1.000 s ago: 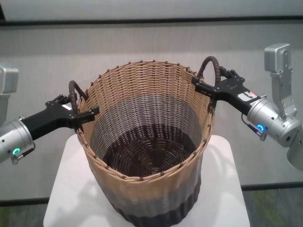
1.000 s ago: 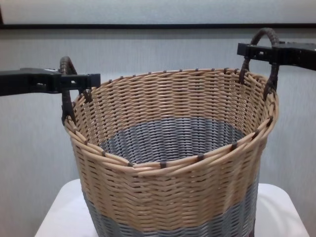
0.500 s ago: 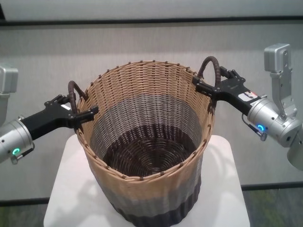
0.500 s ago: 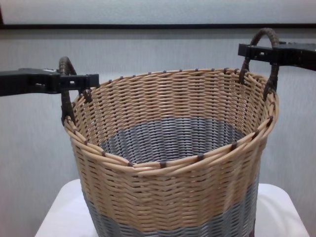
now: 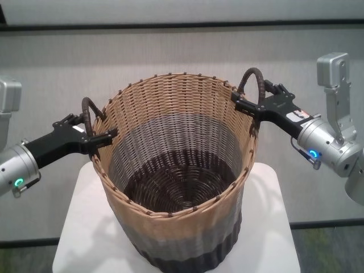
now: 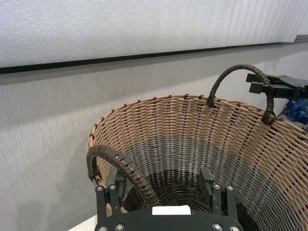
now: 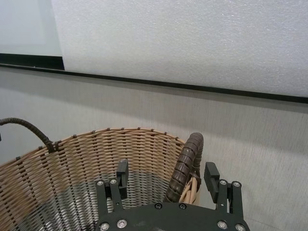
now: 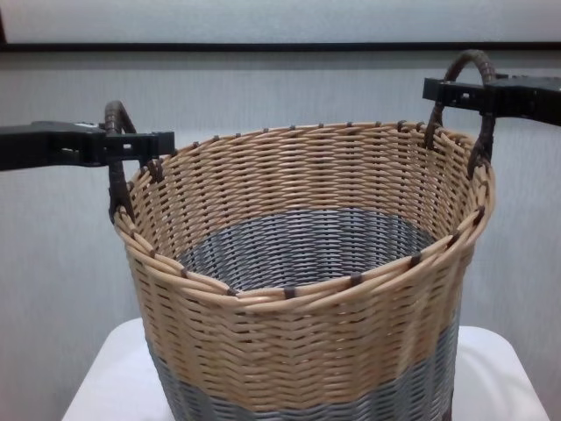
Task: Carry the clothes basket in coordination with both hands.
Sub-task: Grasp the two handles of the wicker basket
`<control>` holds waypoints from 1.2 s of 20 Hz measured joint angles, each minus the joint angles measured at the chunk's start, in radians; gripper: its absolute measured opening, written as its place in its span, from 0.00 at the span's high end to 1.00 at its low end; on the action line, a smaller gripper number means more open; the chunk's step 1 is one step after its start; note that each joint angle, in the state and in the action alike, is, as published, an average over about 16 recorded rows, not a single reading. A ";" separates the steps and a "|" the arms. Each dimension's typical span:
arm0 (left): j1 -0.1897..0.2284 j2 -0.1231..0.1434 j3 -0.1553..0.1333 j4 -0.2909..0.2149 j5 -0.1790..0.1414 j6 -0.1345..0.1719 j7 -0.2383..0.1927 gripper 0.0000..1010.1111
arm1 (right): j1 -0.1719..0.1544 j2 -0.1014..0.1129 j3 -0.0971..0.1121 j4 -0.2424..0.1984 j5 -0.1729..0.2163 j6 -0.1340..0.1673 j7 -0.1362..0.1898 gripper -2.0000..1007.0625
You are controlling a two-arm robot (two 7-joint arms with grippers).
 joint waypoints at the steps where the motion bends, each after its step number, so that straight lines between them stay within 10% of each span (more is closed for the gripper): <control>1: 0.000 0.000 0.000 0.000 0.000 0.000 0.000 0.01 | 0.000 -0.001 0.000 0.001 0.000 -0.001 -0.001 0.00; 24: 0.002 0.001 -0.001 -0.002 0.002 0.001 0.003 0.01 | 0.020 -0.033 0.002 0.027 0.005 -0.003 -0.017 0.01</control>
